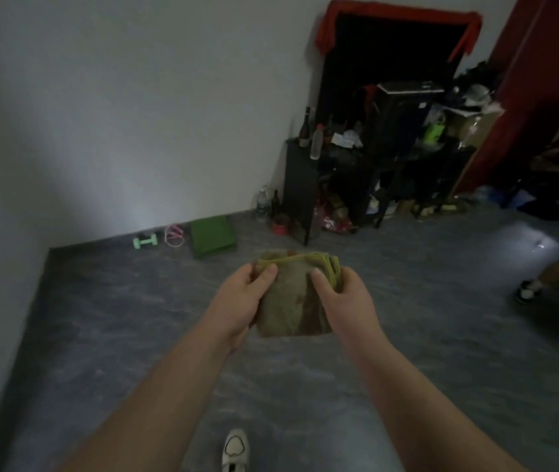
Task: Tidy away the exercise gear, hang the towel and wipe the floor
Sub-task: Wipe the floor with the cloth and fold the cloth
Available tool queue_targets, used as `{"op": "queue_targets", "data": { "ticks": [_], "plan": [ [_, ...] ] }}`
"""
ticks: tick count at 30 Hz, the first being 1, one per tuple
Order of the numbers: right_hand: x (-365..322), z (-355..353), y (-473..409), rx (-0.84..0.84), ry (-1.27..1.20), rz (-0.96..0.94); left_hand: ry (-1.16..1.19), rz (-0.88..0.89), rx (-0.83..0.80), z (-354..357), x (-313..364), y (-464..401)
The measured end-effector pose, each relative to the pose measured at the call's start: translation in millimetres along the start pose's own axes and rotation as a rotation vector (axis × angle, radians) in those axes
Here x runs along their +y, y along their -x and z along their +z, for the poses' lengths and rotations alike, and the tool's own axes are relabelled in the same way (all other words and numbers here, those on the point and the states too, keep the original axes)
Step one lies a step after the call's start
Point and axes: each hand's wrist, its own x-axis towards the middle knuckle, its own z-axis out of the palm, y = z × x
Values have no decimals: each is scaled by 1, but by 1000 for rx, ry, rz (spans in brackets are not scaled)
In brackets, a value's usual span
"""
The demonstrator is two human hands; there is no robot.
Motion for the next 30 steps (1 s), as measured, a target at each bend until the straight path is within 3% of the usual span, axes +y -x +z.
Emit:
{"op": "queue_targets", "data": {
  "ticks": [6, 9, 12, 15, 25, 30],
  "plan": [
    [-29, 44, -137, 139, 15, -121, -193, 104, 40, -8, 39, -156],
    [-49, 54, -198, 119, 34, -193, -145, -34, -25, -10, 58, -231],
    [-58, 51, -258, 136, 36, -200, -91, -233, -216, -6, 65, -288],
    [-52, 37, -316, 177, -31, -155, -76, -274, -338, 3, 60, -340],
    [-8, -17, -559, -58, -347, 95, 24, -383, -544, 81, 71, -590],
    [-20, -31, -702, -146, -382, 132, -49, -393, -382, 130, 91, -712]
  ]
}}
